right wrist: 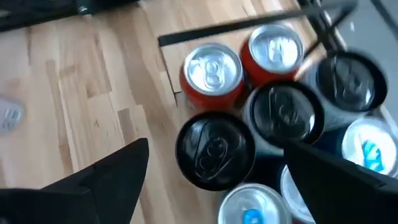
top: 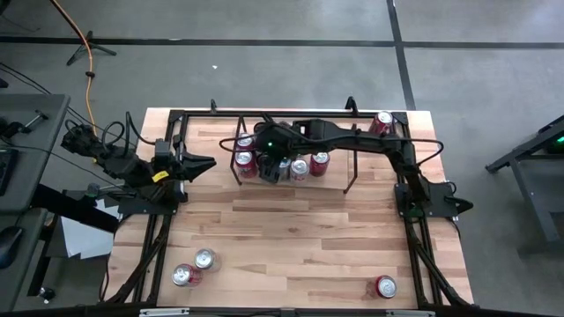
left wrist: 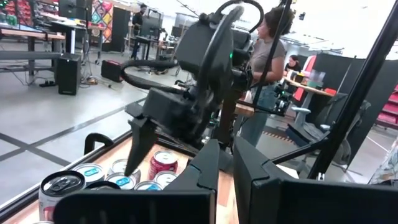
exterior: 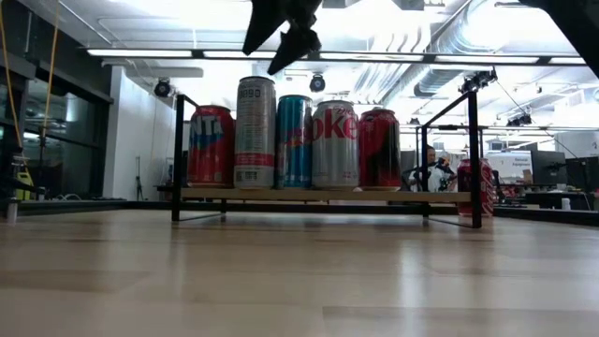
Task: Place canned beverage on shelf
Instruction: Put the white-pink soda can on the shelf aligned with the other white-pink soda cans
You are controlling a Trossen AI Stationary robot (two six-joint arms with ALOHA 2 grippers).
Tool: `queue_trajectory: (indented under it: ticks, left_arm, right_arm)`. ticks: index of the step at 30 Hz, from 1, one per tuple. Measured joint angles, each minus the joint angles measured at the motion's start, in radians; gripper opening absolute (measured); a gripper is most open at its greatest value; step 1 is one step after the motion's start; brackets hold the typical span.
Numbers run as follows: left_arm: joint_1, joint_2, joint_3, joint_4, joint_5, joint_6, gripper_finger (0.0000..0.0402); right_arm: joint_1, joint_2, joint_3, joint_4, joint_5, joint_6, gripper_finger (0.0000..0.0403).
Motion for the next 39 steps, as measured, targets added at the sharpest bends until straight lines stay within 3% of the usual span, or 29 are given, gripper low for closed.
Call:
queue_trajectory:
  ticks: [9,15,31,39]
  left_arm:
    - [0.0,0.002,0.0,0.001,-0.031,-0.002,0.0]
    - [0.0,0.002,0.0,0.002,-0.034,-0.028,0.0]
    - [0.002,0.001,0.0,0.01,-0.034,-0.103,0.0]
    - [0.001,0.003,0.0,0.01,-0.027,-0.133,0.0]
  right_arm:
    - [0.033,0.008,-0.009,0.041,0.095,0.249,0.0332]
    - [0.047,0.015,-0.009,0.046,0.089,0.419,0.0323]
    - [0.083,0.032,-0.008,0.038,0.266,0.519,0.0323]
    - [0.112,0.087,-0.007,0.05,0.291,0.519,0.0323]
